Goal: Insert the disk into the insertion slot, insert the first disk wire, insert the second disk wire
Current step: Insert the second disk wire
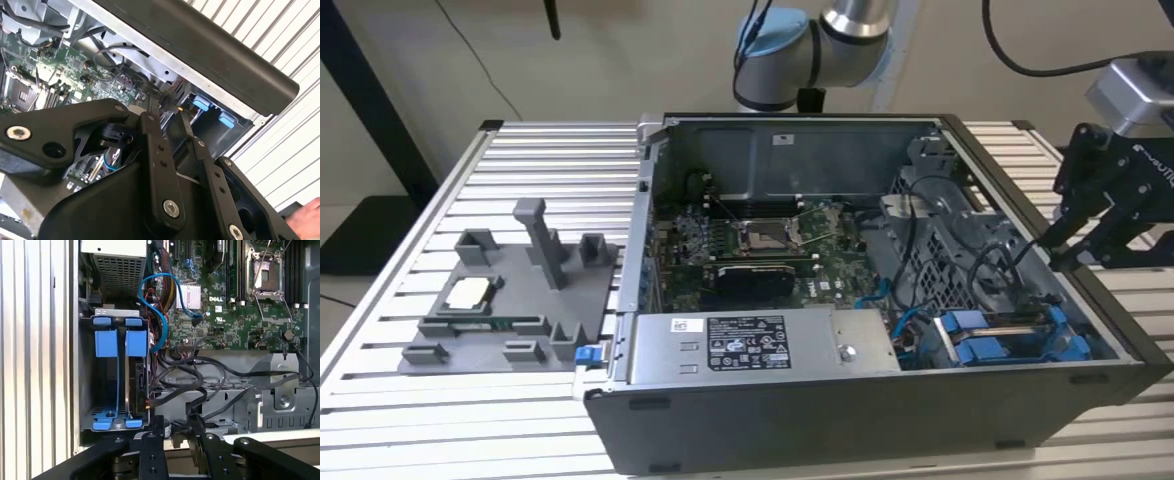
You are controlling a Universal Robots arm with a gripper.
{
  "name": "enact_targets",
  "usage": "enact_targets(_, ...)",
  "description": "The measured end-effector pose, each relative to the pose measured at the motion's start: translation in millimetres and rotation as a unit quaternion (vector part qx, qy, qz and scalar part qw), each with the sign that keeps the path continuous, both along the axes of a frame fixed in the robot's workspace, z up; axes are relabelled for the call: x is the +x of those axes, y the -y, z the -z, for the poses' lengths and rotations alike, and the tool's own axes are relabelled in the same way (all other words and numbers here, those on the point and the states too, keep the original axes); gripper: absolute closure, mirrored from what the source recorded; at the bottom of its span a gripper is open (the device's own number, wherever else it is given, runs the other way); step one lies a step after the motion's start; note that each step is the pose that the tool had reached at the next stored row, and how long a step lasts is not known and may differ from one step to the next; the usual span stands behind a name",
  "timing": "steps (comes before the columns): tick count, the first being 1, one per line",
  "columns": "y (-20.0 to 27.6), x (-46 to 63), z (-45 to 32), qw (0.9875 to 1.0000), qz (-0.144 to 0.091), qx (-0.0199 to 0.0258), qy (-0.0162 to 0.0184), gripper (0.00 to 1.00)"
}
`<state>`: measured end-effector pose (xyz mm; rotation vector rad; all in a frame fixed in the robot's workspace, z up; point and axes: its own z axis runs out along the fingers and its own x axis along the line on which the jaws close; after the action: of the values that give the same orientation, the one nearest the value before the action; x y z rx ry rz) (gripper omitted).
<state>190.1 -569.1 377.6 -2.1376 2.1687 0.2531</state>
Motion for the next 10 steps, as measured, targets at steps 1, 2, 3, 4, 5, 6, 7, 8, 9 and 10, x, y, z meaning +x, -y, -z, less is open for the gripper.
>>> enact_targets(1,0.0,0.7,0.5,1.0,0.0,0.0003,0.0003,0.67)
enact_targets(2,0.1,1.2,1.1,1.0,0.0,0.0009,0.0009,0.67)
enact_targets(3,0.2,1.6,1.4,1.0,0.0,0.002,0.0019,0.67)
enact_targets(4,0.3,2.5,1.9,1.0,0.0,0.0035,0.0027,0.67)
enact_targets(5,0.3,3.4,2.5,1.0,0.0,0.0045,0.0031,0.67)
enact_targets(6,1.1,8.4,3.8,1.0,0.0,0.008,0.0044,0.67)
enact_targets(7,1.7,11.0,3.9,0.9999,0.0,0.0092,0.0044,0.67)
enact_targets(8,2.5,13.2,3.9,0.9999,0.0,0.0099,0.0044,0.67)
enact_targets(9,3.4,14.8,3.9,0.9999,0.0,0.0109,0.0043,0.67)
enact_targets(10,3.9,15.0,3.9,0.9999,0.0,0.0127,0.0044,0.67)
